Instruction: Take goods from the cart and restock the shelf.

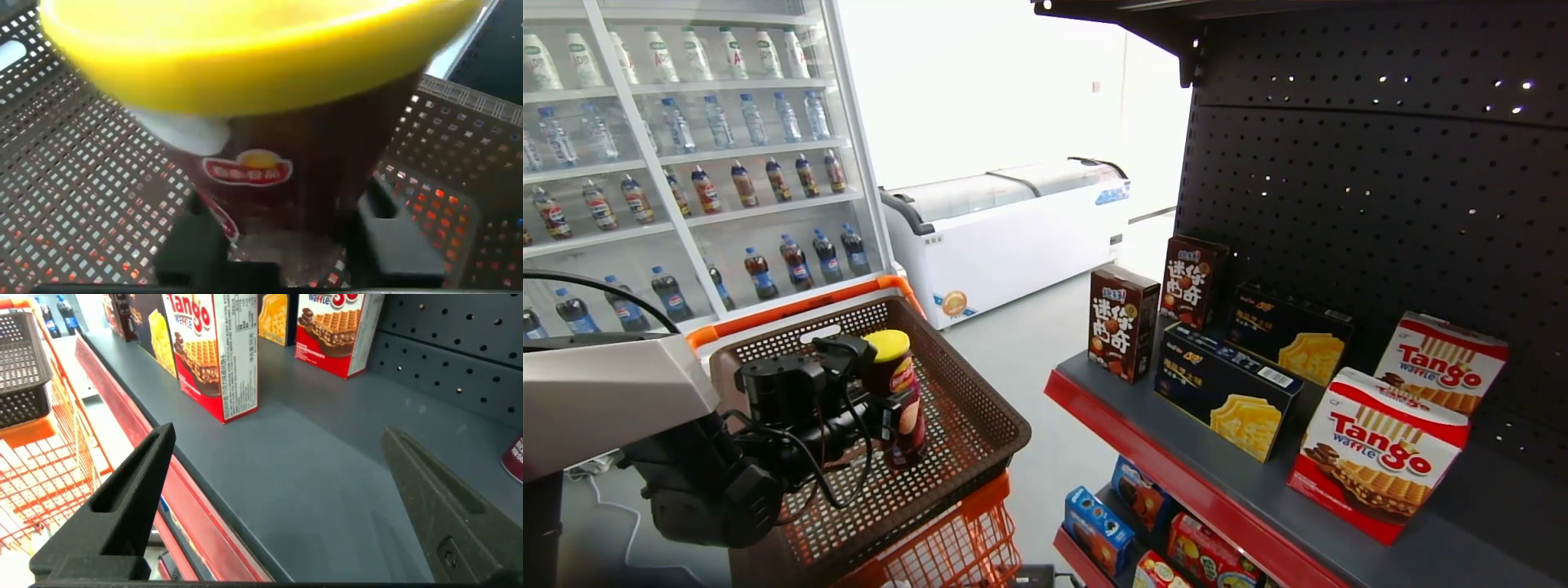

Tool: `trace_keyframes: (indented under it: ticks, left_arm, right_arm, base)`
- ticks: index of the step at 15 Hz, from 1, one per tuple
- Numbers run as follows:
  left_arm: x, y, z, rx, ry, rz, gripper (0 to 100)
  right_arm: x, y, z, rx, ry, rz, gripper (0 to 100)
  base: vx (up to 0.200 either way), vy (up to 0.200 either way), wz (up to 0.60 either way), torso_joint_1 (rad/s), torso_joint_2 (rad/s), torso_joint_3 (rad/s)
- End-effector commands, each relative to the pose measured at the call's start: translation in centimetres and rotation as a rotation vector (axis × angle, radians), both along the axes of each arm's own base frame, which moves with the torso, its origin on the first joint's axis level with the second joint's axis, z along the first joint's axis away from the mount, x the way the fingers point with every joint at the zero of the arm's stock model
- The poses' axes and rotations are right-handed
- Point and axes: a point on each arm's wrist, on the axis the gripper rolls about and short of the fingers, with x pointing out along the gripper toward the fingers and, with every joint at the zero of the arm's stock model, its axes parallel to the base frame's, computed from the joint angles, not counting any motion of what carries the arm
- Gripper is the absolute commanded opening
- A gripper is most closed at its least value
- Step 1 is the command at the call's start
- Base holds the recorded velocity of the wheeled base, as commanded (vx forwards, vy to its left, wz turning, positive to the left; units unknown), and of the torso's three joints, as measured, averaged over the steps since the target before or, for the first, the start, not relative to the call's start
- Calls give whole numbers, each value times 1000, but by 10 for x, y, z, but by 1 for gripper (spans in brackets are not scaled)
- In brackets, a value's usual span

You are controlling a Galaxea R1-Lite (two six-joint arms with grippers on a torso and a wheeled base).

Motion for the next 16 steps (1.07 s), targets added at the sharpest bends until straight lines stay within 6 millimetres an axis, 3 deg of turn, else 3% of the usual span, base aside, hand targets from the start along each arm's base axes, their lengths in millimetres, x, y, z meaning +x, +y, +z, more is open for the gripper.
trace_keyframes:
  ticks: [1, 3, 5, 10, 12, 13, 16]
  left_arm:
    - [0, 0, 2, 3, -8, -3, 0]
    - [-1, -1, 3, 71, -19, -24, 0]
    - [-1, -4, 23, 73, -79, -36, 0]
    - [-17, -45, 85, 54, -145, -154, 0]
    - [-39, -66, 129, 38, -170, -236, 0]
    - [-47, -70, 138, 17, -163, -262, 0]
    - [-104, -78, 181, -136, -106, -440, 0]
  right_arm:
    - [0, 0, 0, 0, 0, 0, 100]
    - [0, 0, 0, 0, 0, 0, 100]
    - [0, 0, 0, 0, 0, -1, 100]
    - [0, 0, 0, 0, 0, -1, 100]
    - [0, 0, 0, 0, 0, 0, 100]
    - [0, 0, 0, 0, 0, 0, 100]
    - [0, 0, 0, 0, 0, 0, 100]
  base:
    - [0, 0, 0, 0, 0, 0]
    - [0, 0, 0, 0, 0, 0]
    - [0, 0, 0, 0, 0, 0]
    - [0, 0, 0, 0, 0, 0]
    - [0, 0, 0, 0, 0, 0]
    - [0, 0, 0, 0, 0, 0]
    - [0, 0, 0, 0, 0, 0]
